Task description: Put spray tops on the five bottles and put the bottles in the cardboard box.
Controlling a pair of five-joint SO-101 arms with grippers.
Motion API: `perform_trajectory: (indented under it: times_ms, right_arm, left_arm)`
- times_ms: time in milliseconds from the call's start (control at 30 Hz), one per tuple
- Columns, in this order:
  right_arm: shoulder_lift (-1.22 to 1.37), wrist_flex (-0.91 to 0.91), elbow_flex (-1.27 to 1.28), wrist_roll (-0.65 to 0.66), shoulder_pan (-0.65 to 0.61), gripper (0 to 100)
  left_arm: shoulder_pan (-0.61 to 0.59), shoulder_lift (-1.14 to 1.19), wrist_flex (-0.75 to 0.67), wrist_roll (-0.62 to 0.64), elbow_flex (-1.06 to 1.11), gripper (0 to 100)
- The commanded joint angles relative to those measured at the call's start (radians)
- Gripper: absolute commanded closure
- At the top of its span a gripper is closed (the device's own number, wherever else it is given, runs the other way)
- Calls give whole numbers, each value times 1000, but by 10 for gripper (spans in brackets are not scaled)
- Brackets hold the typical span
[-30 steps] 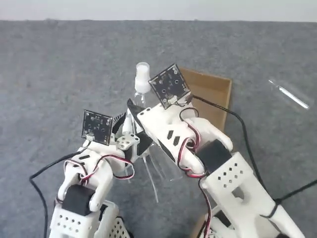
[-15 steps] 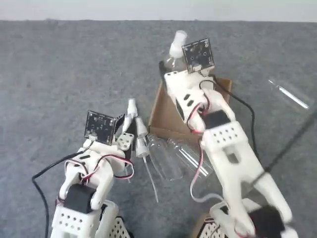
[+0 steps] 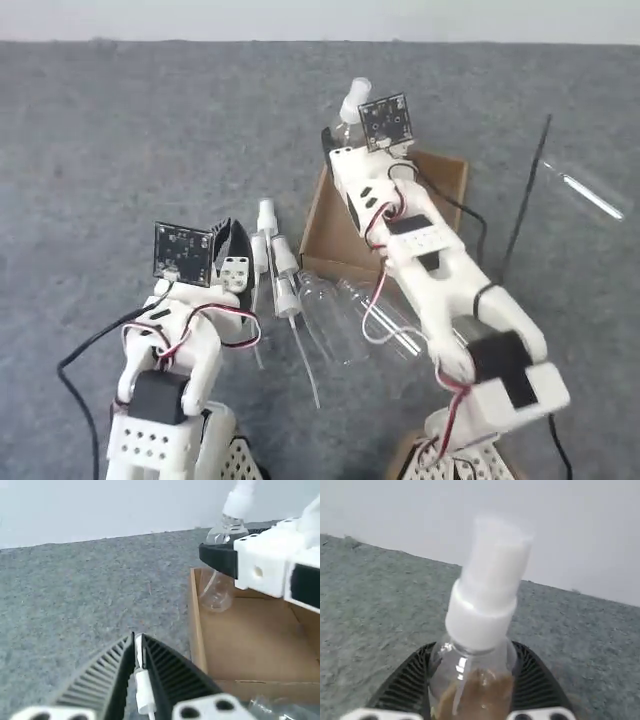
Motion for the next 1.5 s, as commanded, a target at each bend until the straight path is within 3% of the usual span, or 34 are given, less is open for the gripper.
perform_trajectory:
  times_ms: [0, 1467]
  right_arm:
    - [62, -36, -146, -9, 45, 993]
    - [222, -41, -169, -3, 44, 991]
  left_arm:
    - [-5, -17, -26, -6, -7, 989]
    - [-5, -17, -26, -6, -5, 989]
